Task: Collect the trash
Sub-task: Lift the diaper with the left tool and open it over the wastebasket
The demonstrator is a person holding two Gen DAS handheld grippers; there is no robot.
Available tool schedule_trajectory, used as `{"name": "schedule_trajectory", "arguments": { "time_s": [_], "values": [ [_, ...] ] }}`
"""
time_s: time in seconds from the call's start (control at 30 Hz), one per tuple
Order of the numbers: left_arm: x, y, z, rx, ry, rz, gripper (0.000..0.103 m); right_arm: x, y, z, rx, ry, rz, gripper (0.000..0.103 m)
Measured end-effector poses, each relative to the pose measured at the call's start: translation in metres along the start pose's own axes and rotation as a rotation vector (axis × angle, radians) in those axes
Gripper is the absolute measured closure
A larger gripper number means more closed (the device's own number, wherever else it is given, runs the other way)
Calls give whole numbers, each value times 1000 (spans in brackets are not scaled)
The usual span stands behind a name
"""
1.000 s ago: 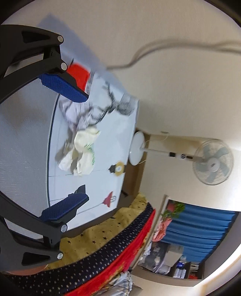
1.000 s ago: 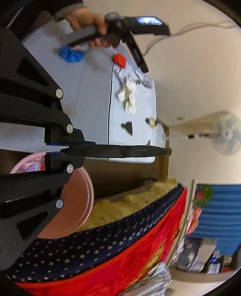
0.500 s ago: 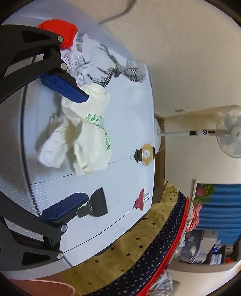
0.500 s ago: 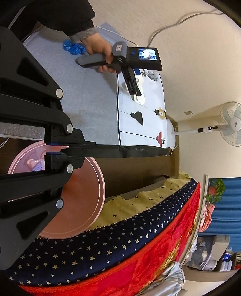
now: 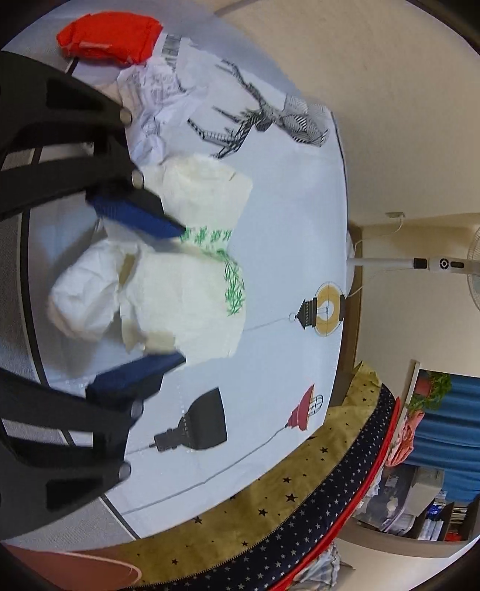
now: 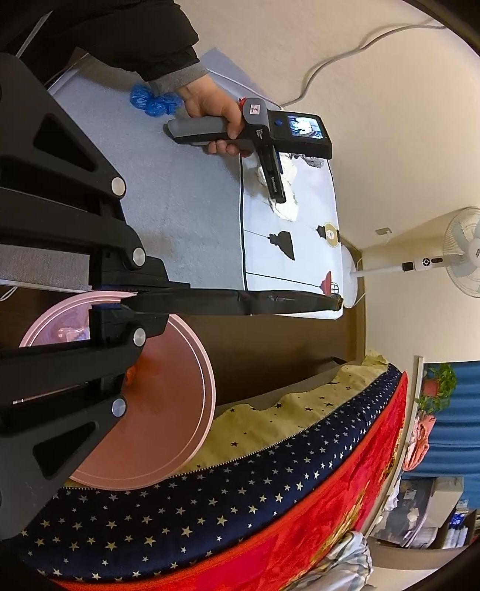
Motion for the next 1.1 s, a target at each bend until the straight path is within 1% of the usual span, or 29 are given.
{"name": "schedule_trajectory", "arguments": {
  "time_s": [0.03, 0.07, 0.1, 0.13, 0.2, 0.23, 0.27, 0.33, 0.47, 0.53, 0.6, 0.73, 0.77, 0.83, 0.87, 0.93, 0.97, 1.03, 1.07, 1.1],
  "values": [
    [-1, 1, -1, 4, -3, -1, 55, 0, 0, 0, -1, 1, -1, 98],
    [-2, 2, -2, 11, -7, -4, 64, 0, -1, 1, -1, 2, -2, 98],
    [-4, 4, -3, 15, -8, -5, 70, 0, -1, 1, 0, 0, -4, 98],
    [-5, 5, -5, 19, -10, -6, 71, 0, -1, 0, -1, 0, -7, 98],
    [-7, 7, -9, 35, -17, -12, 78, -1, -1, 1, -1, -2, -11, 98],
    [-9, 7, -11, 39, -21, -11, 80, -1, -1, 0, -2, -2, -12, 98],
    [-11, 6, -14, 44, -31, -7, 90, -1, -1, 0, -3, -3, -12, 98],
    [-14, 3, -21, 54, -48, 3, 90, -1, -2, 0, -2, -7, -16, 98],
    [-27, -8, -44, 65, -114, 26, 92, -2, -2, -3, 1, -17, -21, 98],
    [-32, -11, -54, 75, -126, 22, 92, -3, -2, -5, 0, -24, -21, 98],
    [-37, -15, -70, 101, -136, 13, 92, -4, -2, -9, -7, -35, -19, 98],
    [-44, -24, -106, 183, -139, -14, 92, -10, -4, -21, -32, -72, -7, 98],
    [-46, -28, -121, 206, -144, -17, 92, -11, -4, -23, -36, -78, -4, 98],
    [-47, -34, -138, 229, -149, -14, 92, -14, -6, -30, -43, -95, 2, 98],
    [-48, -40, -153, 243, -154, -8, 92, -15, -9, -34, -49, -105, 9, 98],
    [-46, -49, -170, 262, -162, 2, 92, -16, -13, -39, -51, -116, 19, 98],
    [-44, -60, -184, 281, -164, 13, 92, -16, -17, -43, -50, -123, 27, 98],
    [-38, -74, -200, 297, -170, 34, 92, -16, -26, -51, -47, -137, 40, 98],
    [-32, -89, -213, 317, -173, 51, 92, -15, -30, -54, -42, -143, 44, 98],
    [-27, -96, -219, 329, -171, 60, 92, -15, -36, -60, -26, -159, 44, 98]
  ]
}}
Point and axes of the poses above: each gripper's, at about its wrist camera, not at the fingertips, and z roughly the way its jaws point, y to its left, x to its underside, the point moved 6 cm from there along z, roughly the way its jaws point, and after that the axes turned 8 degrees about -z, right-handed, at the moved point
